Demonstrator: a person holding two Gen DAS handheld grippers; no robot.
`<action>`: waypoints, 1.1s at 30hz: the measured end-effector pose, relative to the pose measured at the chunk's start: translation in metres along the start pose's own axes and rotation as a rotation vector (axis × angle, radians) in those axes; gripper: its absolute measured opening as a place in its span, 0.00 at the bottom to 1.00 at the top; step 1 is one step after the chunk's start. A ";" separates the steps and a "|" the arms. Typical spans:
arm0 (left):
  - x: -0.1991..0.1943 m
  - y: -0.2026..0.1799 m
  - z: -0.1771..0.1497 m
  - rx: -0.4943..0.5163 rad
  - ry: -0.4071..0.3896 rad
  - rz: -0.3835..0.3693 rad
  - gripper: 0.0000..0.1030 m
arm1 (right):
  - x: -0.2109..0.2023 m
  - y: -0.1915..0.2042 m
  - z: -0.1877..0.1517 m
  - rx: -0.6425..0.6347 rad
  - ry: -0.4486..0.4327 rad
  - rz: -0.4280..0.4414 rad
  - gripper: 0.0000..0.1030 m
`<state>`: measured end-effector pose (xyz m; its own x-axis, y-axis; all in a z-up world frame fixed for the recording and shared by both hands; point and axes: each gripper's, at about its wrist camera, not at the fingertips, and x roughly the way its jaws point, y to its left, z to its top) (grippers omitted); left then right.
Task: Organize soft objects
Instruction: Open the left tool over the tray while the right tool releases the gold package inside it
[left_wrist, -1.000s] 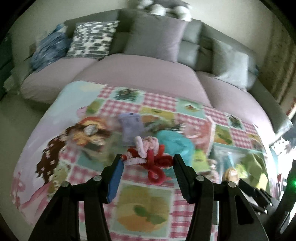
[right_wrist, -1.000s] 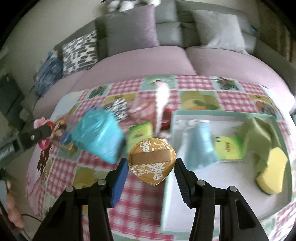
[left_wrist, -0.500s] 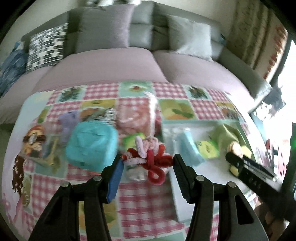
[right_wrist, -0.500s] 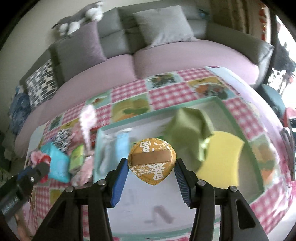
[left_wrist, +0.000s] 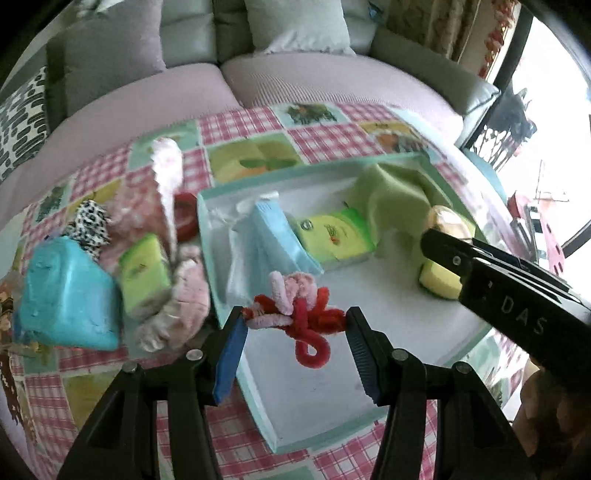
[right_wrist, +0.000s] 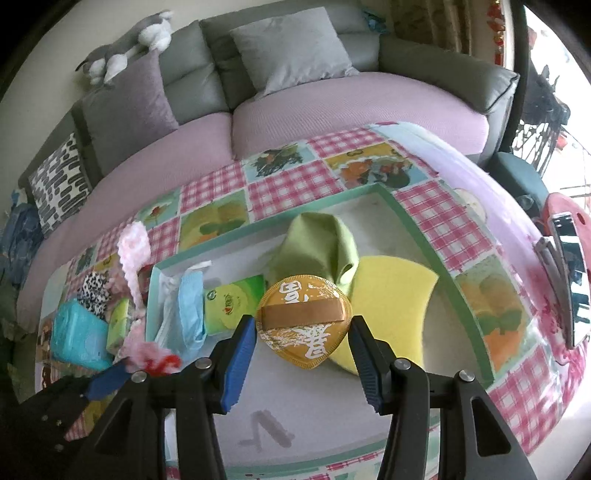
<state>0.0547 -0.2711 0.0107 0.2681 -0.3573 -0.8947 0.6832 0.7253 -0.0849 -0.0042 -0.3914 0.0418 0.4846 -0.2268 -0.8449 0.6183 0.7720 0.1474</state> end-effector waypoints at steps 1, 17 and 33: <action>0.002 -0.001 0.000 0.002 0.006 0.003 0.55 | 0.004 0.002 -0.001 -0.005 0.009 0.004 0.54; 0.037 0.002 -0.002 -0.008 0.096 0.038 0.55 | 0.029 0.006 -0.009 -0.027 0.115 0.037 0.54; 0.025 0.001 0.001 -0.009 0.063 0.016 0.79 | 0.011 0.008 -0.006 -0.005 0.070 0.037 0.69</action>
<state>0.0625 -0.2798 -0.0114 0.2353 -0.3077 -0.9219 0.6729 0.7360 -0.0739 0.0021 -0.3843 0.0304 0.4629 -0.1560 -0.8726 0.5976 0.7820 0.1772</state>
